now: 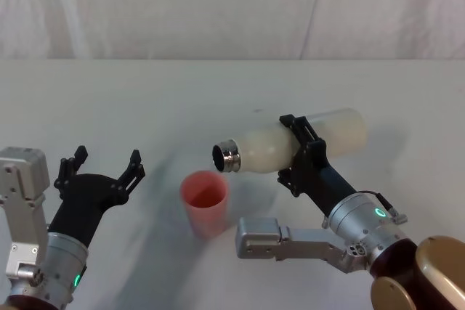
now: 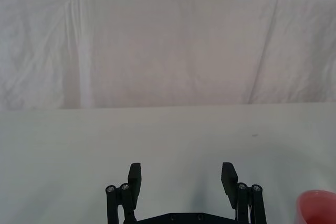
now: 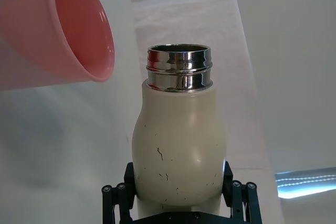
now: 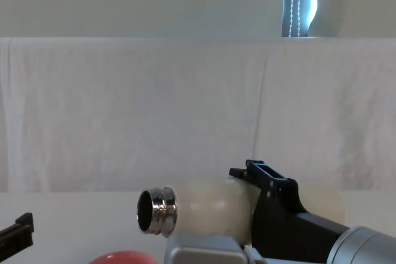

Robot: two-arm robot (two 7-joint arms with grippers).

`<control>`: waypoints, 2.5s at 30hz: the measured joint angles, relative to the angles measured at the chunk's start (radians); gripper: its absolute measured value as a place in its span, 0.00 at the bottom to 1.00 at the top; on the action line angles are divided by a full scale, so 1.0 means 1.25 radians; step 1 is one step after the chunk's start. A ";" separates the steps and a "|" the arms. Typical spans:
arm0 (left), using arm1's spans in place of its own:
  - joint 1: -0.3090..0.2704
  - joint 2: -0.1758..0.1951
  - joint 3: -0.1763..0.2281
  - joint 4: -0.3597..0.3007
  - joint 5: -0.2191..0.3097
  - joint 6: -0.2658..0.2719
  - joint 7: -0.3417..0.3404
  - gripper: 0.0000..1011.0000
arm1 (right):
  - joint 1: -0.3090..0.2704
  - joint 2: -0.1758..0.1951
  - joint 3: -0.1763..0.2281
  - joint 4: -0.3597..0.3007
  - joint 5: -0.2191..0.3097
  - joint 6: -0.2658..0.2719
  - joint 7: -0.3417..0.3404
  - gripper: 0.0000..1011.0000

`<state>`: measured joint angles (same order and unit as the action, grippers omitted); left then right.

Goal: Grasp the thermos with one hand and pour water into the cup lid.

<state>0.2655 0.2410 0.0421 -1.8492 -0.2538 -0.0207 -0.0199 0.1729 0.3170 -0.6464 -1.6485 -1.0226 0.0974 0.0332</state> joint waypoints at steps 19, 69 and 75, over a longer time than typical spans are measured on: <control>0.000 0.000 0.000 0.000 0.000 0.000 0.000 0.99 | 0.009 0.018 -0.023 -0.001 -0.043 0.005 -0.002 0.94; 0.000 0.000 0.000 0.000 0.000 0.000 0.000 0.99 | 0.026 0.032 -0.044 -0.002 -0.070 0.014 0.012 0.94; 0.000 0.000 0.000 0.000 0.000 0.000 0.000 0.99 | 0.028 0.032 -0.046 -0.002 -0.070 0.014 0.017 0.94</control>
<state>0.2655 0.2410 0.0421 -1.8492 -0.2538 -0.0208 -0.0199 0.2077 0.3569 -0.7034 -1.6506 -1.1107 0.1151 0.0546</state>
